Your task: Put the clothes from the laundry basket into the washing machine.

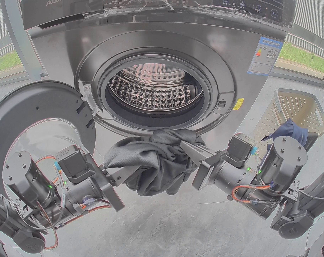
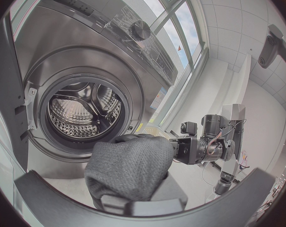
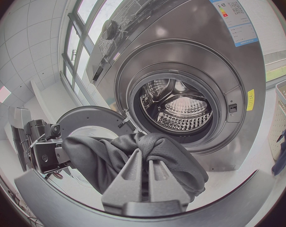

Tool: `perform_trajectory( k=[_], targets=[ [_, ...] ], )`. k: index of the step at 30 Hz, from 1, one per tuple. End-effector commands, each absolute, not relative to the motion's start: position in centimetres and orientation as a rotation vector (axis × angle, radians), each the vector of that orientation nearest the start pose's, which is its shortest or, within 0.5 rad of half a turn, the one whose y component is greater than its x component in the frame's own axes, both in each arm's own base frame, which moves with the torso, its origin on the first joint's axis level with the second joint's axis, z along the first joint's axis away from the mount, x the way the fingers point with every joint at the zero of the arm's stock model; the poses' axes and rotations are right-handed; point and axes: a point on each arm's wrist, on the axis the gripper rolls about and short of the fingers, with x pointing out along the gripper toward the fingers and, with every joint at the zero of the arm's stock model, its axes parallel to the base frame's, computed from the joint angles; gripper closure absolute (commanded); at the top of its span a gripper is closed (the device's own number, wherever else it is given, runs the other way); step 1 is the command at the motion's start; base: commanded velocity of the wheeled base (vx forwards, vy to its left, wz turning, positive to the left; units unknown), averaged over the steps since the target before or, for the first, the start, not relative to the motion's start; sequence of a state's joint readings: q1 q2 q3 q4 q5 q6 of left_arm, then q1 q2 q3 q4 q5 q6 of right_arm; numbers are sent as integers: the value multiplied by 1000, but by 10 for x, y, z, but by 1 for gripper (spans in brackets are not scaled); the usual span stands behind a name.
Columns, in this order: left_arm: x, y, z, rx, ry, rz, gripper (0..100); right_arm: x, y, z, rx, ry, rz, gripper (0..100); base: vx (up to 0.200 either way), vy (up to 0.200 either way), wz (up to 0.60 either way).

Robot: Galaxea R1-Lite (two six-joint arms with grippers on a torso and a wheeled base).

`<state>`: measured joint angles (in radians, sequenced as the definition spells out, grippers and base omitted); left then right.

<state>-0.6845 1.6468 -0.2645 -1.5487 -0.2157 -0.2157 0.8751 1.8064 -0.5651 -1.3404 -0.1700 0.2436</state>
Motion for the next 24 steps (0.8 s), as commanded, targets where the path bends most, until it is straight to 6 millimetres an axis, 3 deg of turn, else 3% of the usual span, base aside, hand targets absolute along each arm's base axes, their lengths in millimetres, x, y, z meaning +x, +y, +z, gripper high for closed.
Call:
perform_trajectory(
  k=[1, 5, 6, 24],
  targets=[
    [175, -149, 164, -248, -93, -914, 100, 195, 229, 159, 281, 4, 714, 100, 0, 0, 0],
    [176, -149, 164, -249, -96, -913, 100, 195, 229, 157, 278, 11, 713, 100, 0, 0, 0],
    [176, -149, 165, -249, -98, -913, 100, 194, 228, 156, 274, 16, 711, 0, 0, 0, 0],
    [197, -146, 167, -251, -123, -812, 100, 176, 212, 125, 190, 140, 706, 0, 0, 0, 0]
  ],
)
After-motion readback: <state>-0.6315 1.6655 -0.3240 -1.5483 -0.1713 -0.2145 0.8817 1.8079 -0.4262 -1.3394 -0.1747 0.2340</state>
